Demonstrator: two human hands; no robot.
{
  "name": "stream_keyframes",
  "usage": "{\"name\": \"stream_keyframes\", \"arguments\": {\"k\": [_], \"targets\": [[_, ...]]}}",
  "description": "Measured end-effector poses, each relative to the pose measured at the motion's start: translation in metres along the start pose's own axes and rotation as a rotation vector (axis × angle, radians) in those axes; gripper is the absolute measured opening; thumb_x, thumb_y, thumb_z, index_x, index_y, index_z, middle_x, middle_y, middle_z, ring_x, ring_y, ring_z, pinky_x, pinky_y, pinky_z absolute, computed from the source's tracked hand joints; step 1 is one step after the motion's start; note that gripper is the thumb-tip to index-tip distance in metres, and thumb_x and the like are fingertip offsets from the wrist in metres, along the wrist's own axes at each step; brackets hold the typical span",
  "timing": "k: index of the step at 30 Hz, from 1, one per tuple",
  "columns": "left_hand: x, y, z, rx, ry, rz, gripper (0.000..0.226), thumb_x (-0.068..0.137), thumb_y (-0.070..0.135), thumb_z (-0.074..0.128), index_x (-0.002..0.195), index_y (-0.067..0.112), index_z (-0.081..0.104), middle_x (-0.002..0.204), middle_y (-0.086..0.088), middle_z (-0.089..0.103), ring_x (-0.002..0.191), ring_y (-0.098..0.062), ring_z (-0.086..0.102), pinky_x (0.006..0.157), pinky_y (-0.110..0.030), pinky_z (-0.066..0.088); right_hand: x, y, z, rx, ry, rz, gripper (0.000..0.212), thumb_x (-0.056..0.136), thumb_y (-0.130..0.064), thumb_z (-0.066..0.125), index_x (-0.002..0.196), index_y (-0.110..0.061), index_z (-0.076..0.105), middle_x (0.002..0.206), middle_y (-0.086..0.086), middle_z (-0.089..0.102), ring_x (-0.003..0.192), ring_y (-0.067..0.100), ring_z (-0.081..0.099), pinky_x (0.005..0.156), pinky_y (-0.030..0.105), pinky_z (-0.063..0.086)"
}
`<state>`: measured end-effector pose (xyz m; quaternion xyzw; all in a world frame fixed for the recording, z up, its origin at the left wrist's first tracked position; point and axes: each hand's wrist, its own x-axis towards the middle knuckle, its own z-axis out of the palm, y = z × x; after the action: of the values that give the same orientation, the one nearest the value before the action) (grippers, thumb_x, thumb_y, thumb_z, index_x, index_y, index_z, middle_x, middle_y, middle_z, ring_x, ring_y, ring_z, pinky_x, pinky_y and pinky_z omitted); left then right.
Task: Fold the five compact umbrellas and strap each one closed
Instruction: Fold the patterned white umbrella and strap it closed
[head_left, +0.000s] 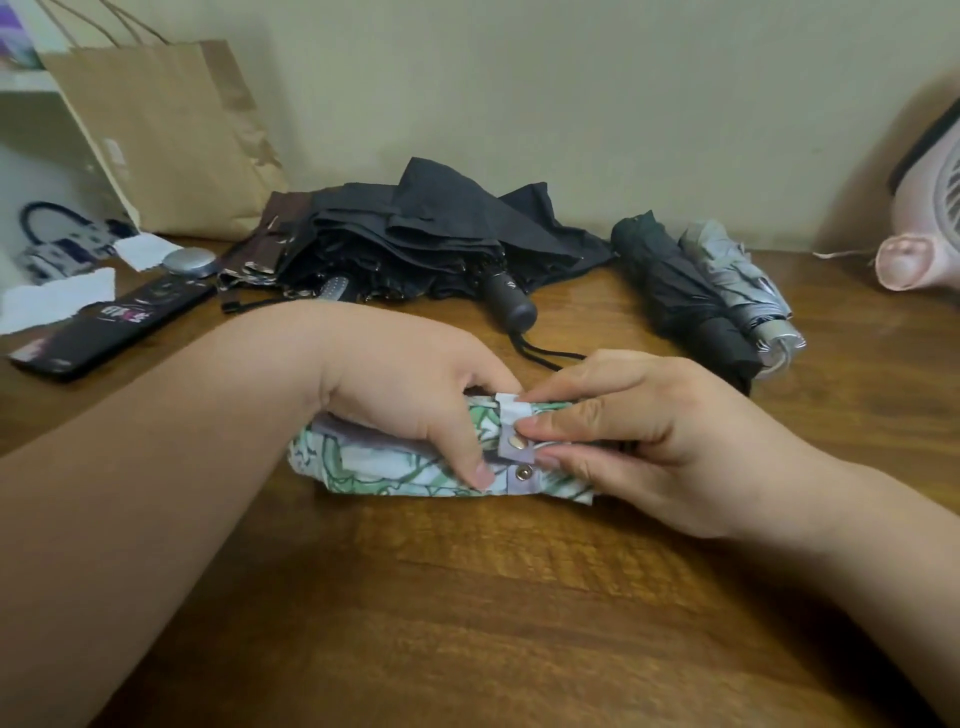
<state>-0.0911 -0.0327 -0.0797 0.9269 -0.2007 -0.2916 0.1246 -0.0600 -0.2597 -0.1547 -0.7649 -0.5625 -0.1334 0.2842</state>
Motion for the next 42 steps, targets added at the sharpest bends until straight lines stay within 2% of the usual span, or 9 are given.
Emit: {"name": "stream_keyframes", "arguments": {"k": [7,11,14,17,19,23,26,33,42], "targets": [[0.011,-0.017,0.026,-0.083,0.393,0.172,0.04,0.086,0.044,0.076,0.125,0.049,0.066,0.114,0.024,0.06,0.109,0.004,0.055,0.099,-0.033,0.046,-0.007,0.003,-0.004,-0.057,-0.004,0.109,0.03,0.091,-0.03,0.076,0.119,-0.019,0.076,0.122,-0.004,0.066,0.114,0.015,0.061,0.092,0.039,0.054],[0.018,-0.02,0.021,-0.067,0.376,0.176,0.037,0.082,0.053,0.071,0.119,0.049,0.069,0.109,0.024,0.063,0.106,0.001,0.059,0.095,-0.038,0.049,0.003,-0.003,0.008,-0.178,0.07,0.126,0.028,0.091,-0.041,0.073,0.108,-0.019,0.072,0.108,-0.003,0.063,0.1,0.02,0.058,0.081,0.045,0.051],[0.02,-0.024,0.017,-0.06,0.399,0.185,0.034,0.08,0.061,0.07,0.111,0.048,0.07,0.106,0.02,0.069,0.099,-0.005,0.065,0.089,-0.045,0.054,0.011,0.002,0.012,-0.2,0.157,0.088,0.019,0.097,-0.029,0.067,0.099,-0.012,0.075,0.1,0.0,0.065,0.092,0.023,0.059,0.077,0.045,0.05],[0.025,-0.031,0.02,-0.212,0.467,0.19,0.044,0.08,0.052,0.079,0.119,0.043,0.061,0.109,0.021,0.073,0.101,-0.002,0.069,0.094,-0.042,0.055,0.008,0.007,0.01,-0.201,0.232,0.077,0.016,0.097,-0.021,0.069,0.097,-0.007,0.077,0.101,0.004,0.064,0.092,0.024,0.059,0.078,0.039,0.05],[0.026,-0.034,0.024,-0.249,0.536,0.187,0.037,0.08,0.047,0.08,0.106,0.042,0.055,0.098,0.023,0.074,0.089,-0.001,0.07,0.088,-0.042,0.056,0.006,0.009,0.009,-0.214,0.28,0.092,0.013,0.095,-0.019,0.072,0.099,-0.007,0.078,0.097,0.006,0.064,0.088,0.024,0.06,0.074,0.039,0.05],[0.032,-0.038,0.031,-0.149,0.789,0.365,0.01,0.087,0.038,0.077,0.095,0.033,0.074,0.093,0.017,0.075,0.091,-0.002,0.07,0.082,-0.04,0.058,0.005,0.013,0.01,-0.17,0.308,0.109,0.011,0.094,-0.015,0.073,0.099,-0.007,0.078,0.09,0.006,0.065,0.082,0.026,0.062,0.072,0.041,0.051],[0.035,-0.04,0.037,0.091,0.96,0.466,0.013,0.092,0.025,0.072,0.1,0.021,0.081,0.099,0.01,0.075,0.094,-0.009,0.07,0.079,-0.038,0.058,0.005,0.014,0.009,-0.095,0.319,0.156,0.009,0.094,-0.016,0.072,0.094,-0.009,0.077,0.087,0.003,0.067,0.082,0.024,0.064,0.073,0.038,0.051],[0.037,-0.021,0.057,0.345,1.094,0.415,0.025,0.099,0.035,0.062,0.092,0.019,0.079,0.096,0.005,0.064,0.084,-0.016,0.059,0.054,-0.041,0.051,0.004,0.018,0.005,0.114,0.345,0.329,0.01,0.094,-0.017,0.075,0.09,-0.009,0.077,0.09,0.002,0.069,0.087,0.021,0.068,0.071,0.037,0.054],[0.052,-0.02,0.059,0.152,1.107,0.427,0.018,0.095,0.026,0.067,0.087,0.016,0.08,0.089,0.005,0.061,0.086,-0.019,0.058,0.065,-0.047,0.051,0.002,0.016,0.008,0.036,0.349,0.254,0.004,0.091,-0.018,0.077,0.093,-0.015,0.08,0.092,-0.003,0.071,0.09,0.019,0.067,0.078,0.041,0.054]]}}
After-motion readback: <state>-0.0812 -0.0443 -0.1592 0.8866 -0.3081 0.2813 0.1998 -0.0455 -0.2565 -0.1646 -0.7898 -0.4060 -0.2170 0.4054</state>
